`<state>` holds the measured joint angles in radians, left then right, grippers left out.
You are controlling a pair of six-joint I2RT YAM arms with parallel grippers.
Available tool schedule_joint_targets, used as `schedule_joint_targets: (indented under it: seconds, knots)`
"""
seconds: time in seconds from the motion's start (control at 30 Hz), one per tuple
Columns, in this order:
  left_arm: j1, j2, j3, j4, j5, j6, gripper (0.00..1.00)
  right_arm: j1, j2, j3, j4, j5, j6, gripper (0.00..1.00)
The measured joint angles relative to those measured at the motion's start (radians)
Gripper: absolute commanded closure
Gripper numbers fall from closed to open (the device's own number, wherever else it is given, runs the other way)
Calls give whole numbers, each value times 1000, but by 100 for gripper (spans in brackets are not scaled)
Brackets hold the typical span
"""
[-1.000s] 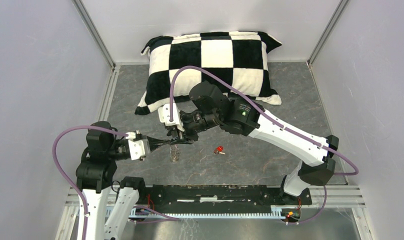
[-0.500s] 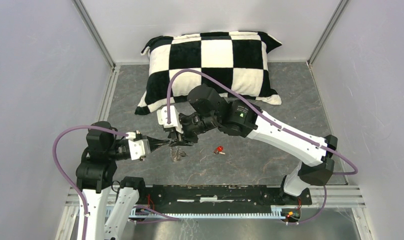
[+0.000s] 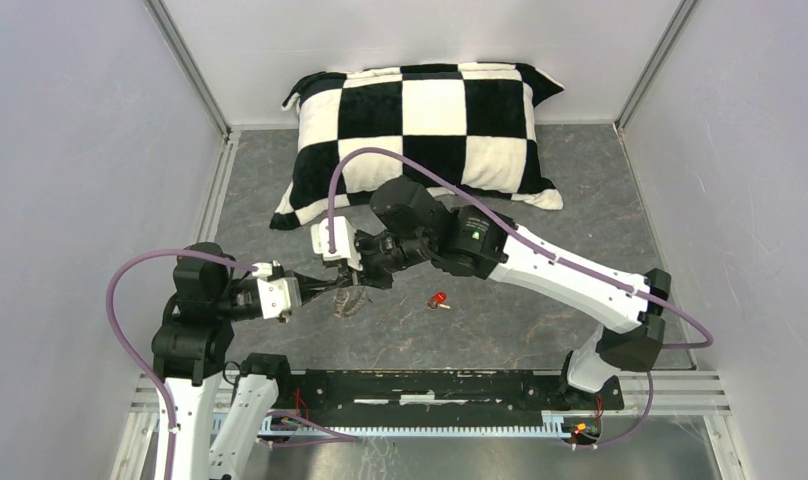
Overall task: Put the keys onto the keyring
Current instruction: Adjust the keyring.
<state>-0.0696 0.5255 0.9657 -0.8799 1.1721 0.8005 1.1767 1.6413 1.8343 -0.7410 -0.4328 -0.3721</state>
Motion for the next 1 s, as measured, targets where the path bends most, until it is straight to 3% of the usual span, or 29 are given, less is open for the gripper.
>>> schedule_joint_targets:
  seconds: [0.2, 0.43, 0.7, 1.0]
  knots:
    - [0, 0, 10, 0, 44, -2, 66, -9, -173, -291, 235, -39, 10, 100]
    - [0, -1, 14, 66, 124, -102, 62, -92, -325, -620, 718, -260, 198, 100]
    - [0, -1, 16, 134, 173, -211, 62, -99, -314, -688, 1032, -369, 367, 99]
    - [0, -2, 16, 198, 176, -297, 59, -99, -311, -688, 1115, -397, 405, 99]
